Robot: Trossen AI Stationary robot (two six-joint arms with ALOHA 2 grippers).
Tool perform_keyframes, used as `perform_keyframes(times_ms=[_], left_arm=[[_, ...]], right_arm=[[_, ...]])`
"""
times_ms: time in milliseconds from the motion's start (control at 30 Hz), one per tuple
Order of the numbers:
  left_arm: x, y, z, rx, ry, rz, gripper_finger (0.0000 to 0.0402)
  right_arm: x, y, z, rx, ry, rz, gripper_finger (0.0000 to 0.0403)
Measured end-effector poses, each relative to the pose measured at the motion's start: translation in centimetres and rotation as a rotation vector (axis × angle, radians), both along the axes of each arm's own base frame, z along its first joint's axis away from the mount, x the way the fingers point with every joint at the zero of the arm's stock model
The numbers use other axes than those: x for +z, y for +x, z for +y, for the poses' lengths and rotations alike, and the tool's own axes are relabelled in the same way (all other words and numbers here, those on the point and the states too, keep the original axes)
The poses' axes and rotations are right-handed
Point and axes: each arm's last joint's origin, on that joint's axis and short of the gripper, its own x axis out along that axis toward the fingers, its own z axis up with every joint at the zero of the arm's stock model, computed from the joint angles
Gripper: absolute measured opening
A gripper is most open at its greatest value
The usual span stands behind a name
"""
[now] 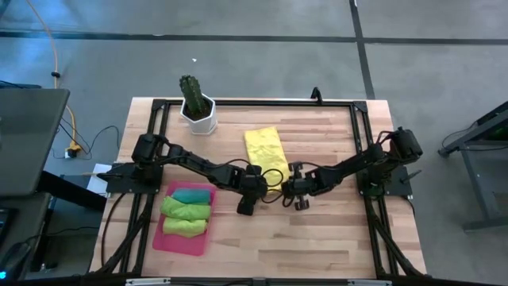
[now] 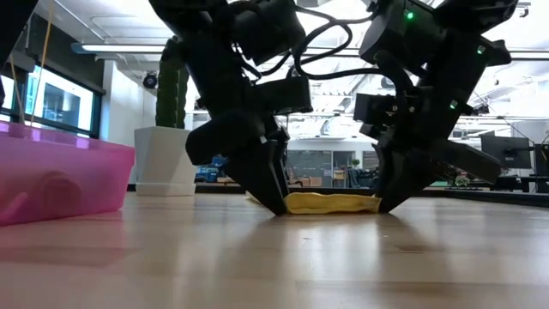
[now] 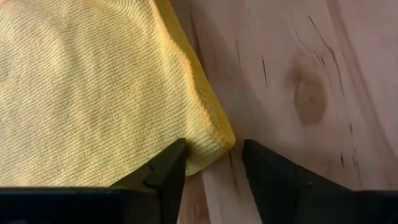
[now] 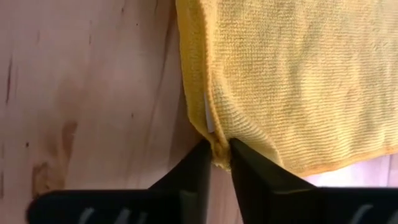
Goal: Roll microfiber towels into tight, uniform cylinder then place into a basket
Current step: Roll the yellow towel
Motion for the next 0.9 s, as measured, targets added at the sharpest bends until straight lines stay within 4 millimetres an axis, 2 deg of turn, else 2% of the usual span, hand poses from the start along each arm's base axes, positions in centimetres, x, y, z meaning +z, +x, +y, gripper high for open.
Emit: perform_keyframes(times_ms=[200,333,533,733,900], left_arm=[[-0.07,0.03,-0.03,0.042,-0.032,-0.007,0.0112],[-0.10,0.05,-0.10,0.069,-0.075,-0.010,0.0076],[-0.13,0.09,-0.34,0.149,-0.157,-0.018,0.0009],[0.04,-0.13,-0.57,0.300,-0.278,-0.004,0.0004],[0.30,-0.31,-0.79,0.391,-0.362,0.006,0.0003]], right_arm=[[-0.04,-0.16,0.61,0.006,0.003,-0.001,0.0007],[-0.06,-0.23,0.94,-0.014,0.014,-0.011,0.0005],[-0.06,-0.23,0.95,-0.155,0.083,-0.045,0.0005],[0.01,-0.12,0.93,-0.362,0.227,-0.086,0.0003],[0.07,0.03,0.77,-0.425,0.327,-0.077,0.0003]])
